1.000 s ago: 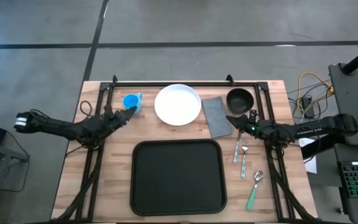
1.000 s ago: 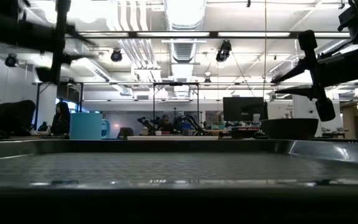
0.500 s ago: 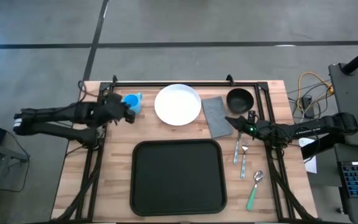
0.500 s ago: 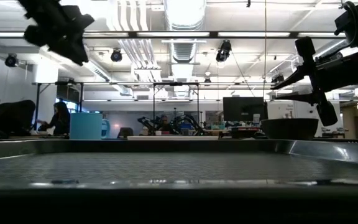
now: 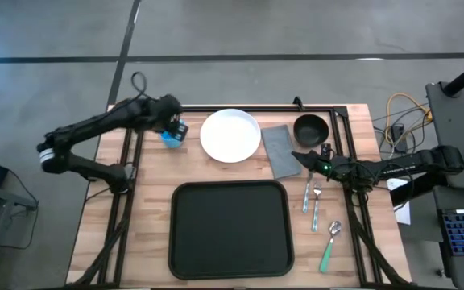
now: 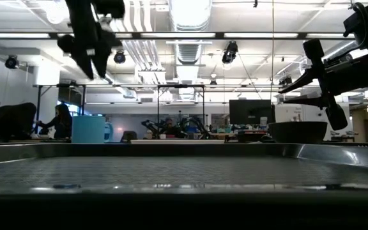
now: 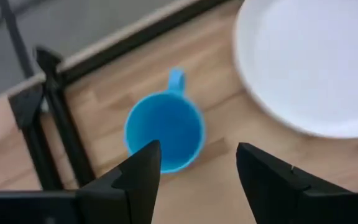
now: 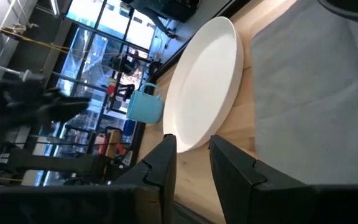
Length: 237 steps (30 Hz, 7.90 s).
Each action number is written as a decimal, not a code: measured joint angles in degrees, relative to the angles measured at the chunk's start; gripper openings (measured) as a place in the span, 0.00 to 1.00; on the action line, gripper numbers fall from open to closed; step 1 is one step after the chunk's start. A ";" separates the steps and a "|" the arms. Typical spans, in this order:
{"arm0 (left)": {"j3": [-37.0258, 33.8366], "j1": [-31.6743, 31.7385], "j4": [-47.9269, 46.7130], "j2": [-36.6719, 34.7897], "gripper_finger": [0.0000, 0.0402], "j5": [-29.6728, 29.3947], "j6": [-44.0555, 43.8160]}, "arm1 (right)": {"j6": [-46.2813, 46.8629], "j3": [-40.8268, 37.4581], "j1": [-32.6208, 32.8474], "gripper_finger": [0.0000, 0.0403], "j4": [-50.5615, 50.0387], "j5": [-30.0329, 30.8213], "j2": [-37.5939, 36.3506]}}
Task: Set up tray
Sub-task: Put the blue mug on the black tray, then put the white plate at the bottom of the black tray
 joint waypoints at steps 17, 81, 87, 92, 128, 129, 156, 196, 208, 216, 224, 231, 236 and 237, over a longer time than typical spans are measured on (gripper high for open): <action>-1.04 3.32 0.32 18.81 0.47 2.58 10.41 | 1.80 0.00 0.17 0.21 0.11 -2.00 -0.03; 0.68 -47.16 5.02 21.61 0.00 13.14 -72.35 | 13.43 0.00 0.06 0.21 -9.20 -15.02 0.04; 2.26 -46.73 5.51 25.72 0.00 14.03 -75.38 | 12.00 0.00 0.07 0.21 -9.20 -15.48 0.04; 0.37 -46.66 7.66 24.76 0.01 15.89 -76.32 | 8.79 0.00 0.07 0.21 -9.05 -17.64 0.03; 16.74 -47.24 -6.71 22.61 0.31 9.67 -68.77 | 6.44 0.00 0.02 0.21 -9.01 -19.32 0.04; 18.01 -47.48 -6.70 22.61 0.31 8.04 -67.79 | 6.49 0.00 0.02 0.21 -9.01 -19.32 0.03; 1.24 -41.84 11.01 1.81 0.30 -5.99 -54.63 | -15.93 28.31 -8.49 0.21 -32.13 -31.99 29.75; -35.79 -32.20 34.22 -40.33 0.30 -7.61 -23.73 | -59.69 69.95 -19.21 0.21 -51.41 -36.02 59.25; -32.27 -28.37 34.27 -37.22 0.30 -7.83 -23.73 | -92.44 70.15 -18.45 0.22 -57.32 -37.90 59.27; -30.15 -28.37 34.18 -33.92 0.30 -7.80 -23.73 | -104.17 70.23 -15.88 0.35 -56.30 -34.34 61.95; -29.70 -28.37 34.27 -32.78 0.30 -7.78 -23.73 | -106.05 70.37 -15.17 0.48 -55.34 -32.72 66.52; -29.70 -28.37 34.22 -32.90 0.30 -7.78 -23.71 | -106.00 73.47 -15.06 0.49 -54.06 -32.69 69.30; -29.70 -28.37 34.21 -32.92 0.30 -7.78 -22.13 | -106.14 76.74 -14.92 0.47 -54.63 -32.74 72.61; -29.70 -28.37 34.20 -32.90 0.30 -7.78 -22.11 | -106.17 77.50 -14.79 0.46 -55.42 -32.74 73.56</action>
